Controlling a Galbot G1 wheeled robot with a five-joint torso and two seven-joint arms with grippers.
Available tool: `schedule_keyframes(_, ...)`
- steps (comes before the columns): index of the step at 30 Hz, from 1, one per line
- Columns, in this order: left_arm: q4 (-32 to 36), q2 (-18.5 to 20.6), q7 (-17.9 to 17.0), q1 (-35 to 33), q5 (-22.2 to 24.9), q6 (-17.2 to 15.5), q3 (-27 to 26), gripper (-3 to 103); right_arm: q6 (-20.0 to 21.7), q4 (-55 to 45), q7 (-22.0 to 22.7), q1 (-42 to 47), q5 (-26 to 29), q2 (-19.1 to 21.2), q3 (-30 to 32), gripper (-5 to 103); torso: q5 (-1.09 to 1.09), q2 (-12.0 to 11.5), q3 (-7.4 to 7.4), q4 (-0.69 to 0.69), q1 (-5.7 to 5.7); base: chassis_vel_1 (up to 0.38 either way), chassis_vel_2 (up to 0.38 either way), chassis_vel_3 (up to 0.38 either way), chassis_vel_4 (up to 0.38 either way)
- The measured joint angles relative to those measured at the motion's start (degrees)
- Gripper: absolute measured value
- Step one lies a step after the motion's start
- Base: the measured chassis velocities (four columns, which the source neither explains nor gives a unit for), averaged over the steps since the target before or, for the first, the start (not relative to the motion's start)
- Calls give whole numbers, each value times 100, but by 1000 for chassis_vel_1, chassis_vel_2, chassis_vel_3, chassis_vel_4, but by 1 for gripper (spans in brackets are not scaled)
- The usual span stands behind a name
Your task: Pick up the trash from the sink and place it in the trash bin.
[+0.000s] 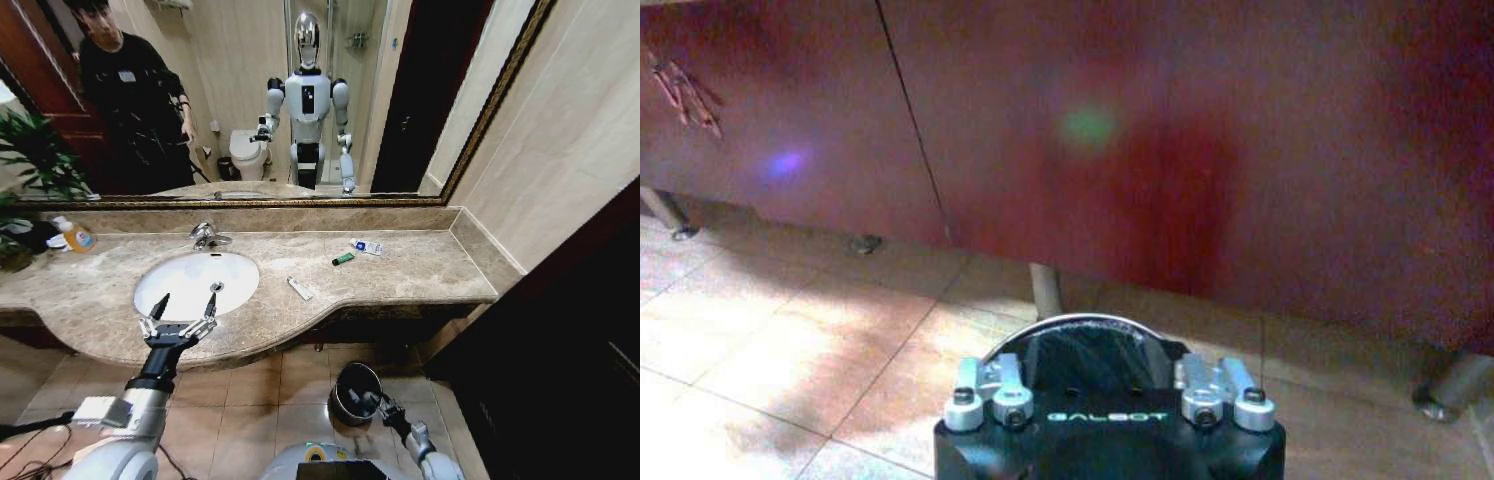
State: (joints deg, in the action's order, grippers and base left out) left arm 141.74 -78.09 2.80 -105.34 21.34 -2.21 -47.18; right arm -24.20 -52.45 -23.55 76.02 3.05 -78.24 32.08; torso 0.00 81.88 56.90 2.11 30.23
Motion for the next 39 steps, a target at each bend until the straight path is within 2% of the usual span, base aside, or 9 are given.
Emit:
schedule_keyframes(2, 0, 0, 0, 0, 0, 0, 0, 100, -3, -34, 1, 21, 0, 1, 0, 57, 0, 0, 0, 0, 0, 0, 0, 0, 0)
schedule_keyframes(8, 0, 0, 0, 0, 0, 0, 0, 100, -15, -316, 5, 208, 71, 61, 9, 84, -1, 0, 0, 0, 0, 0, 0, 0, 0)
schedule_keyframes(9, 0, 0, 0, 0, 0, 0, 0, 100, -15, -316, 5, 208, 71, 61, 9, 84, -1, 0, 0, 0, 0, 0, 0, 0, 0)
schedule_keyframes(11, 0, 0, 0, 0, 0, 0, 0, 100, -1, -476, 6, 313, 142, 81, 9, 95, 0, 0, 0, 0, 0, 0, 0, 0, 0)
schedule_keyframes(13, 0, 0, 0, 0, 0, 0, 0, 100, 29, -579, 7, 371, 161, 83, 10, 98, -1, 0, 0, 0, 0, 0, 0, 0, 0)
schedule_keyframes(23, 0, 0, 0, 0, 0, 0, 0, 100, 170, -1128, 31, 705, 91, 109, 83, 100, 0, 0, 0, 0, 0, 0, 0, 0, 0)
schedule_keyframes(30, 0, 0, 0, 0, 0, 0, 0, 100, -110, -1870, 25, 1249, 214, 234, 198, 100, 0, 0, 0, 0, 0, 0, 0, 0, 0)
schedule_keyframes(34, 0, 0, 0, 0, 0, 0, 0, 100, -132, -2393, 23, 1669, 590, 234, 342, 100, 0, 0, 0, -1, 0, 0, 0, 0, 0)
schedule_keyframes(39, 0, 0, -1, 0, 0, 0, -1, 100, 44, -3624, 27, 2303, 965, 305, 647, 100, -1, 0, 0, -1, 0, 0, 0, 0, 0)
